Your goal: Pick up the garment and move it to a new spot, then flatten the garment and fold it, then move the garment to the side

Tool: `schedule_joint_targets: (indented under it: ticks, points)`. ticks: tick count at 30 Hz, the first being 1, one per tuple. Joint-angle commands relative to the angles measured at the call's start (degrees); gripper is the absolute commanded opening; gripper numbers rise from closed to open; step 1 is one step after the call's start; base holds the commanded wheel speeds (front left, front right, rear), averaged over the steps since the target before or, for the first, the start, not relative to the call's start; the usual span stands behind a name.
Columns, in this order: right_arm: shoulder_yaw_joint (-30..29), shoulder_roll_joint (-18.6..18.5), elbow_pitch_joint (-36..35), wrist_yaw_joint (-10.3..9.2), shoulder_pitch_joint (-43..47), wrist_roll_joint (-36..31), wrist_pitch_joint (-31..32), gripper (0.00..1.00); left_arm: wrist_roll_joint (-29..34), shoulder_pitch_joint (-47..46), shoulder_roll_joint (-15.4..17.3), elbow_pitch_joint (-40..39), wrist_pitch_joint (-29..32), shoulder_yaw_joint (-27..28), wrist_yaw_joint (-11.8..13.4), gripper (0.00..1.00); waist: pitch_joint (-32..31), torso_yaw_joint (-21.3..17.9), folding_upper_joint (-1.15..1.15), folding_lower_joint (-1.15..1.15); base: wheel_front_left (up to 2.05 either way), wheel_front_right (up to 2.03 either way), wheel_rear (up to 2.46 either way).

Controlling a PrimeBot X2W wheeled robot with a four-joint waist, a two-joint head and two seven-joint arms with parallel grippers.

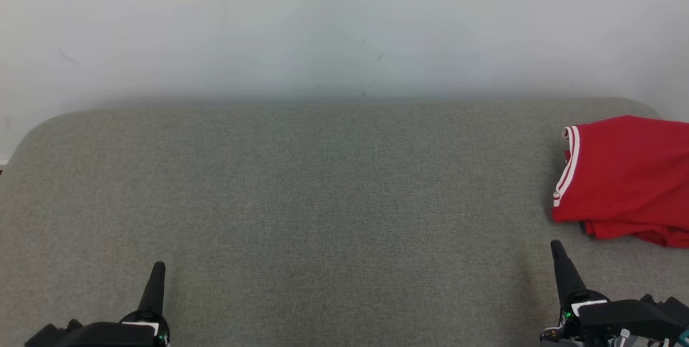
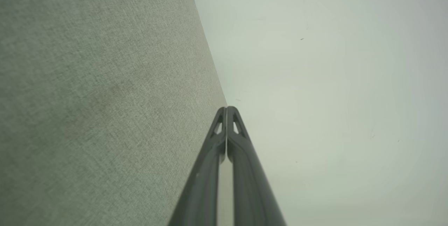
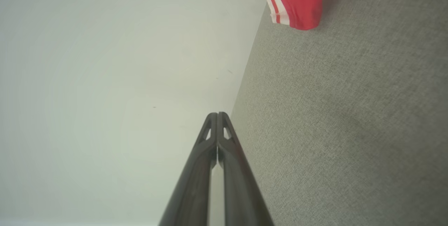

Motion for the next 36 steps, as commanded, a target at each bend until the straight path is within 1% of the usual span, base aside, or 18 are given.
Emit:
schedule_joint_targets:
  ticks: [1, 30, 36]
  points:
    - [-0.2, -0.1, -0.4, 0.05, -1.2, 1.6, 0.0, 0.00, -1.8, -1.4, -0.1, -0.3, 0.5, 0.3, -0.5, 0.00, 0.0, 0.0, 0.00, 0.00, 0.00, 0.00, 0.00]
    - [-0.9, -0.1, -0.2, 0.06, -2.0, 13.7, 0.4, 0.00, -12.7, -2.8, -0.2, -0.6, 3.9, 0.8, -0.4, 0.00, 0.6, 0.0, 0.00, -0.01, 0.00, 0.00, 0.00]
    - [-0.9, -0.1, -0.1, 0.06, -2.1, 14.0, 0.4, 0.00, -13.0, -2.9, -0.3, -0.6, 4.1, 0.8, -0.4, 0.00, 0.6, 0.0, 0.00, -0.01, 0.00, 0.00, 0.00]
